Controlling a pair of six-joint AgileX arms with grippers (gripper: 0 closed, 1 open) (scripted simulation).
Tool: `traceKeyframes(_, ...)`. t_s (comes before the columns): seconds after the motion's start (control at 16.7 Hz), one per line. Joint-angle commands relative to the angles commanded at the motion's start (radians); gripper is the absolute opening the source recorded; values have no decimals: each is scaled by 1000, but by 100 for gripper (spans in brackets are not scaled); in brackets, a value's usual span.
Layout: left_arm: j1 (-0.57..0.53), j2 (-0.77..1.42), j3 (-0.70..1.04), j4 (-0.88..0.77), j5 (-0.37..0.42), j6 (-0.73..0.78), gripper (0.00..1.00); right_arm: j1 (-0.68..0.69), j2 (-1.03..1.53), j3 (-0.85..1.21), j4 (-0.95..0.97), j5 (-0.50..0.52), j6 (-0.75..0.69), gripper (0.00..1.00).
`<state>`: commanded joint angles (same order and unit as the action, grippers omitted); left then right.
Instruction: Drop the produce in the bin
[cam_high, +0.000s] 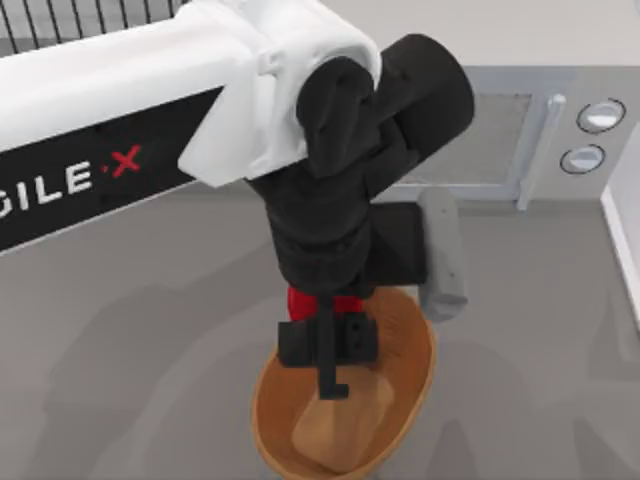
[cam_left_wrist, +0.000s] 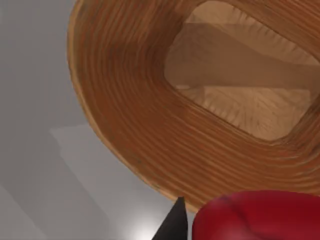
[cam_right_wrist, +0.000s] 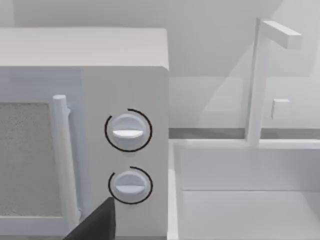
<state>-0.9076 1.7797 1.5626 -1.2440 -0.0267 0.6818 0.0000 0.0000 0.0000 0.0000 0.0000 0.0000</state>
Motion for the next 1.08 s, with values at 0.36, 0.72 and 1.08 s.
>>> traceKeyframes(0.36, -66, -15, -10, 11, -9, 12, 0, 0, 0, 0, 0, 0, 0, 100)
traceKeyframes(0.72, -58, 7, -88, 111, -4, 17, 0, 0, 0, 0, 0, 0, 0, 100)
traceKeyframes(1.08, -52, 39, -220, 276, -7, 27, 0, 0, 0, 0, 0, 0, 0, 100)
